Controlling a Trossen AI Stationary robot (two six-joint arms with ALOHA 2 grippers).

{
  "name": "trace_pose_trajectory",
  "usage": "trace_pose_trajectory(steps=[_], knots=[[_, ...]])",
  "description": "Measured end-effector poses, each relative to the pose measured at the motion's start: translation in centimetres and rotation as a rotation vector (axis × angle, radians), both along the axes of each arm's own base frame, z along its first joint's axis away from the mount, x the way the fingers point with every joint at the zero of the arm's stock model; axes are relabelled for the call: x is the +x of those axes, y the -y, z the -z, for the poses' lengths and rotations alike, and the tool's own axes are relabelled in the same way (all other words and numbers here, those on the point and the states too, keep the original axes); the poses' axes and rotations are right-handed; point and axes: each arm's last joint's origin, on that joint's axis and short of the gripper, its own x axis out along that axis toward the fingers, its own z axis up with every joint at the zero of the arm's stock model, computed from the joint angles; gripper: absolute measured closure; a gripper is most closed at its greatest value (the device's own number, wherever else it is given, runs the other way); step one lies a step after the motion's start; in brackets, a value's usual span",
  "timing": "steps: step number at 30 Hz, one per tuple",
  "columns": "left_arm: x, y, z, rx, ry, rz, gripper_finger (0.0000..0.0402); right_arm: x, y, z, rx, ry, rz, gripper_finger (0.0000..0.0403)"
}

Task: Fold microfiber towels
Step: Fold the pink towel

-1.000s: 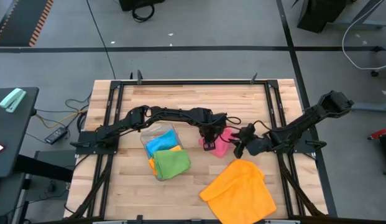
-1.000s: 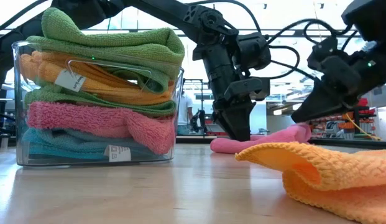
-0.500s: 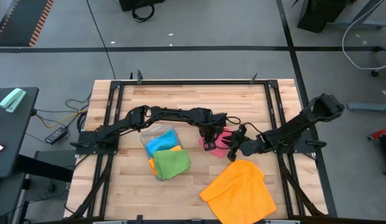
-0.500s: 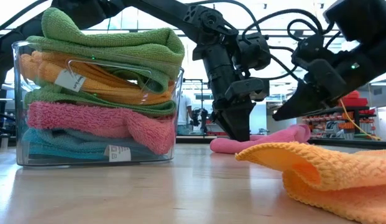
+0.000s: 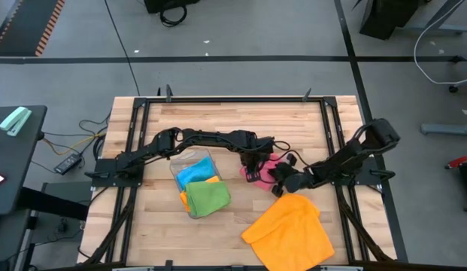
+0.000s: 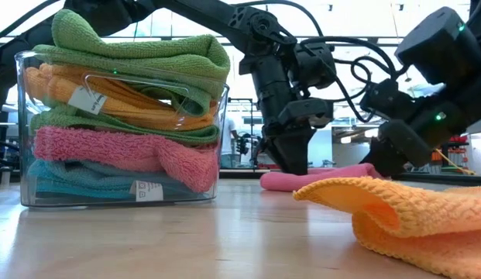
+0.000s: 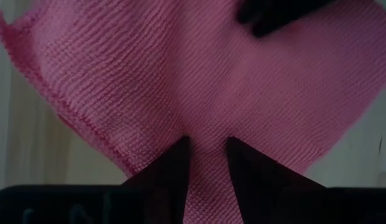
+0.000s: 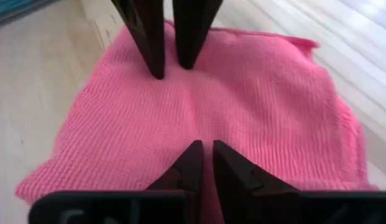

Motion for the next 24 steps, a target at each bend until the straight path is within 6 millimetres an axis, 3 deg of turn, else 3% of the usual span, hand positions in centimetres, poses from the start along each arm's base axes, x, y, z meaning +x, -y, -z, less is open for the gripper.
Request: trace_pose_trajectory(steps=[8,17,24], knots=[[-0.2,0.0,0.1,-0.001,-0.020,0.001,0.0286,-1.0,0.4,-1.0,-0.019,-0.049,0.038,0.0359],[-0.2,0.0,0.1,0.000,-0.019,0.006,0.0287,-3.4,2.0,-1.7,-0.020,-0.134,0.240,0.0360],[-0.3,0.0,-0.4,0.008,-0.016,0.032,0.0283,-2.2,1.4,-5.9,-0.028,0.004,0.142,0.0360]])
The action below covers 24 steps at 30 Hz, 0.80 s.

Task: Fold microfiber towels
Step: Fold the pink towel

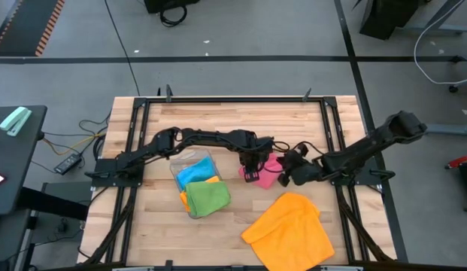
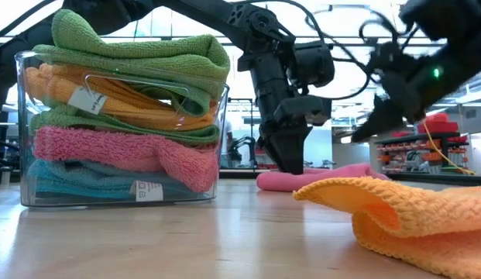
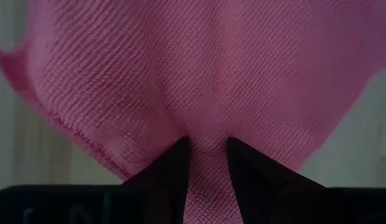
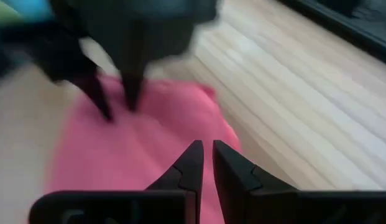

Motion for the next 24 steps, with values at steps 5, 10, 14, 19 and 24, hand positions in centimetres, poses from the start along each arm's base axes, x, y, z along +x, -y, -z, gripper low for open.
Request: trace_pose_trajectory(steps=[5,10,14,19,24], knots=[[-0.2,0.0,-1.8,0.018,0.043,0.045,0.0289,0.5,-0.5,-1.5,0.119,0.043,-0.094,0.0360],[-0.9,0.1,-3.6,0.034,0.063,0.175,0.0290,1.0,-1.6,-1.3,0.253,0.034,-0.236,0.0345],[-1.8,1.0,-4.3,0.036,0.017,0.299,0.0284,0.8,-2.6,-1.3,0.253,0.035,-0.296,0.0316],[-2.2,3.5,-4.4,0.048,-0.016,0.417,0.0255,0.3,-2.7,-0.9,0.224,0.038,-0.217,0.0283],[-2.4,5.5,-4.4,0.102,-0.038,0.487,0.0212,-1.0,-2.4,0.7,0.200,-0.015,-0.217,0.0273]])
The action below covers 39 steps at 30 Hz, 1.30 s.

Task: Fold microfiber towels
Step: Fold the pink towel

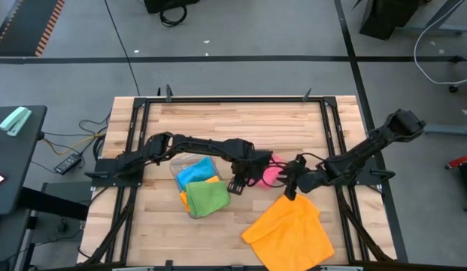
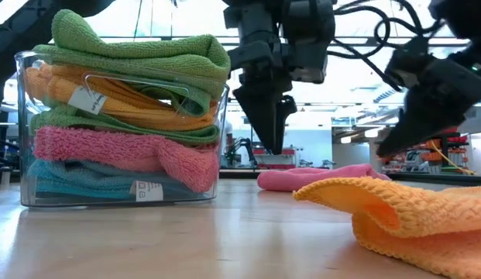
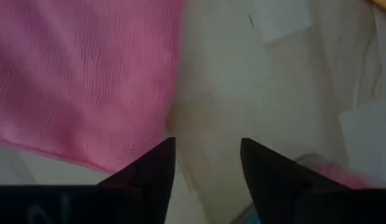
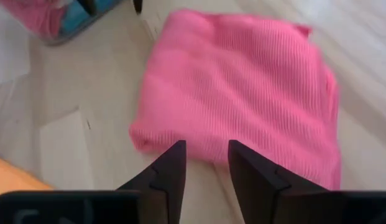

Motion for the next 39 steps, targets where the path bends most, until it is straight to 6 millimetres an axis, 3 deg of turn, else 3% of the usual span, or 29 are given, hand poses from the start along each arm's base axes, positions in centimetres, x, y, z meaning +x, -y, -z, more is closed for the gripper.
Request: trace_pose_trajectory(steps=[5,15,24,31,39], knots=[[-0.4,0.1,0.0,0.006,-0.037,0.002,0.0200,-1.1,-0.9,0.5,0.059,0.008,-0.017,0.0290],[-0.2,1.9,0.0,0.018,0.002,0.109,0.0240,-1.0,-1.1,-1.1,0.135,0.178,0.071,0.0337],[-0.2,2.3,-0.1,0.019,0.007,0.125,0.0260,-2.8,0.2,-5.7,0.199,0.366,-0.072,0.0359],[-0.4,1.2,-0.5,0.018,0.003,0.102,0.0268,-4.3,0.6,-6.7,0.401,0.340,-0.208,0.0360],[-0.4,0.6,-0.5,0.019,-0.007,0.088,0.0270,-5.5,1.1,-13.3,0.439,0.560,-0.331,0.0360]])
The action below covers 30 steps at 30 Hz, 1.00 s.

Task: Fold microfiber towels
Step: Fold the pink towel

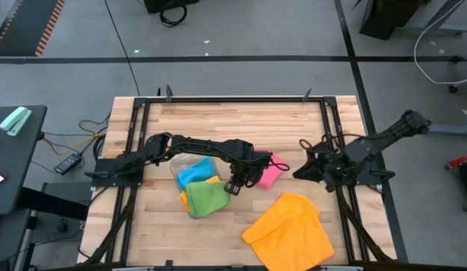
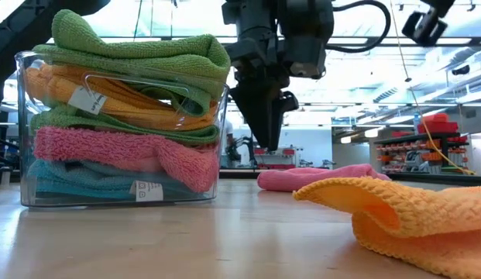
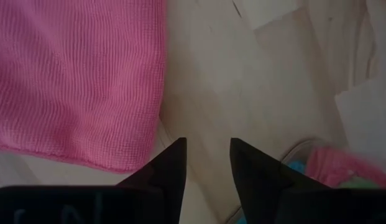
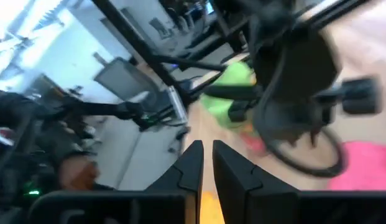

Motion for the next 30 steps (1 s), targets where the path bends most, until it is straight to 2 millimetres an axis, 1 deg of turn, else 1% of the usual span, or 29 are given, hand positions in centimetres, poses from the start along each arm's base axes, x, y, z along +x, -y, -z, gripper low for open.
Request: trace_pose_trajectory(steps=[1,3,5,7,9,11,14,17,20,22,24,27,30], knots=[[0.0,0.0,0.0,0.000,0.003,0.000,0.0271,-0.1,0.2,-0.5,-0.029,-0.004,0.017,0.0360],[0.1,0.0,0.0,0.000,0.008,-0.001,0.0271,-0.1,0.7,-0.8,-0.118,-0.065,0.098,0.0360],[0.2,0.0,0.0,-0.001,0.015,-0.010,0.0269,0.0,1.2,-0.1,-0.212,-0.148,0.186,0.0360],[0.4,0.2,-0.1,-0.008,0.040,-0.039,0.0263,0.2,1.7,0.5,-0.286,-0.188,0.268,0.0360],[0.7,0.6,-0.1,-0.014,0.071,-0.052,0.0253,0.4,2.4,1.2,-0.326,-0.209,0.348,0.0360],[1.0,1.1,-0.2,-0.008,0.106,-0.042,0.0239,0.6,3.3,2.5,-0.340,-0.255,0.411,0.0360],[1.3,2.1,-0.2,0.035,0.145,0.011,0.0216,0.9,4.5,4.5,-0.304,-0.308,0.460,0.0360],[1.5,2.8,0.2,0.105,0.168,0.060,0.0197,1.5,5.3,6.2,-0.242,-0.282,0.453,0.0360],[2.0,3.1,1.1,0.156,0.184,0.061,0.0185,2.1,6.2,7.9,-0.198,-0.262,0.452,0.0360],[2.0,2.9,1.7,0.205,0.160,0.054,0.0182,2.4,6.8,8.7,-0.171,-0.273,0.460,0.0360],[2.2,2.7,2.0,0.246,0.171,0.041,0.0183,2.7,7.5,9.6,-0.151,-0.323,0.463,0.0360],[2.4,2.4,1.9,0.281,0.191,0.023,0.0190,3.2,8.3,10.5,-0.136,-0.380,0.446,0.0360],[2.6,2.1,1.9,0.280,0.211,0.016,0.0197,3.9,9.2,11.2,-0.108,-0.409,0.469,0.0360]])
